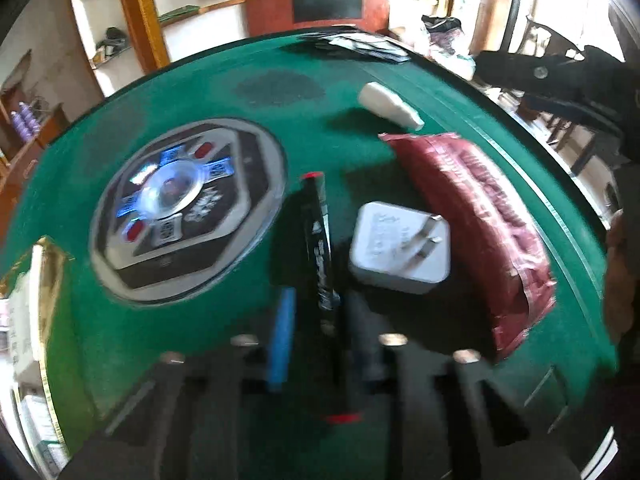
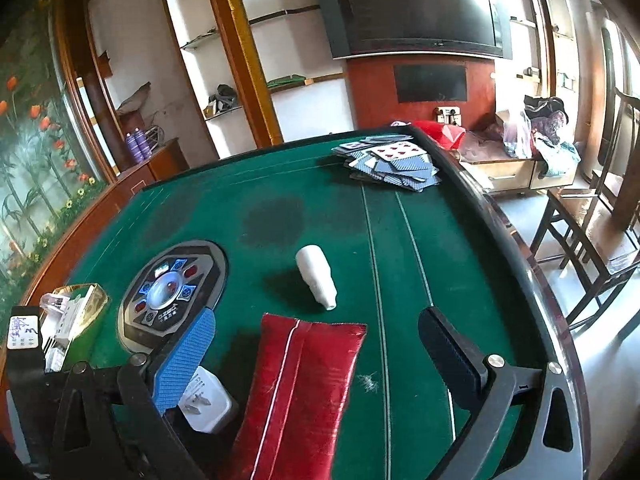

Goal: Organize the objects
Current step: 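Close the left tool on the red-capped black marker near the center panel, then lift the marker with the left tool while the right tool reaches toward the white charger plug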

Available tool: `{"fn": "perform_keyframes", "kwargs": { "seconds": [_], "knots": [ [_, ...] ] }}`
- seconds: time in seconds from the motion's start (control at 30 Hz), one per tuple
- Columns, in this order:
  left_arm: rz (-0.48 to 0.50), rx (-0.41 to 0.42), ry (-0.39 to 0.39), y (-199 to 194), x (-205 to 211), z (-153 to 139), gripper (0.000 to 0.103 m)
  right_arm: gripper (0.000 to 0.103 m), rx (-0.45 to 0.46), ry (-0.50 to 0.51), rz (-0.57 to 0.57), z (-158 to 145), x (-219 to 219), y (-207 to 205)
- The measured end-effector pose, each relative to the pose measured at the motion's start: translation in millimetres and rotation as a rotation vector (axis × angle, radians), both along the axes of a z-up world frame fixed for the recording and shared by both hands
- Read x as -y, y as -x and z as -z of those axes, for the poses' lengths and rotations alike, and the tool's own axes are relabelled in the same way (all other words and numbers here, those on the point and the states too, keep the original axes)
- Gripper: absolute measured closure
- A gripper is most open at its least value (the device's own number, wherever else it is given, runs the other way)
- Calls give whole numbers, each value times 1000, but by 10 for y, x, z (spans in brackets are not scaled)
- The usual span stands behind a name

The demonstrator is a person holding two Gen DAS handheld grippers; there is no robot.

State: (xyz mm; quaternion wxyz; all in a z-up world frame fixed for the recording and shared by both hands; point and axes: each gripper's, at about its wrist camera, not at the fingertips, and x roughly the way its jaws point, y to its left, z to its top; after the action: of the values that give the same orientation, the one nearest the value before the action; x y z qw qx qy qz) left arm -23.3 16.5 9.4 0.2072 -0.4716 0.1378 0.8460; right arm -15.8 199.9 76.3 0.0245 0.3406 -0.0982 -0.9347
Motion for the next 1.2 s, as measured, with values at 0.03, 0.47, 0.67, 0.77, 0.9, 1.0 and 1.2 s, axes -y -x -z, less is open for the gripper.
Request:
{"fn": "perform_keyframes", "kwargs": {
  "seconds": [0.03,0.47,0.67,0.77,0.9,1.0,1.2],
  "knots": [
    [-11,-4,12,-7,25,3,87,0,5,0,7,10,-1,-2],
    [-53,-49,19,196,-127,49,27,0,44,5,18,81,-16,24],
    [-61,-69,-55,94,-80,47,61,0,52,-12,10,103,17,43],
    [-73,-81,-38,11,-99,24,89,0,61,-17,0,124,40,67],
    [-132,-61,-103,-59,10,14,89,0,56,-31,-17,145,67,66],
    [-156,-72,-153,-238,185,-100,89,0,48,-43,-42,179,115,65],
    [-195,-133,-246,-738,730,-464,89,0,11,-55,-177,91,440,-36]
  ]
}}
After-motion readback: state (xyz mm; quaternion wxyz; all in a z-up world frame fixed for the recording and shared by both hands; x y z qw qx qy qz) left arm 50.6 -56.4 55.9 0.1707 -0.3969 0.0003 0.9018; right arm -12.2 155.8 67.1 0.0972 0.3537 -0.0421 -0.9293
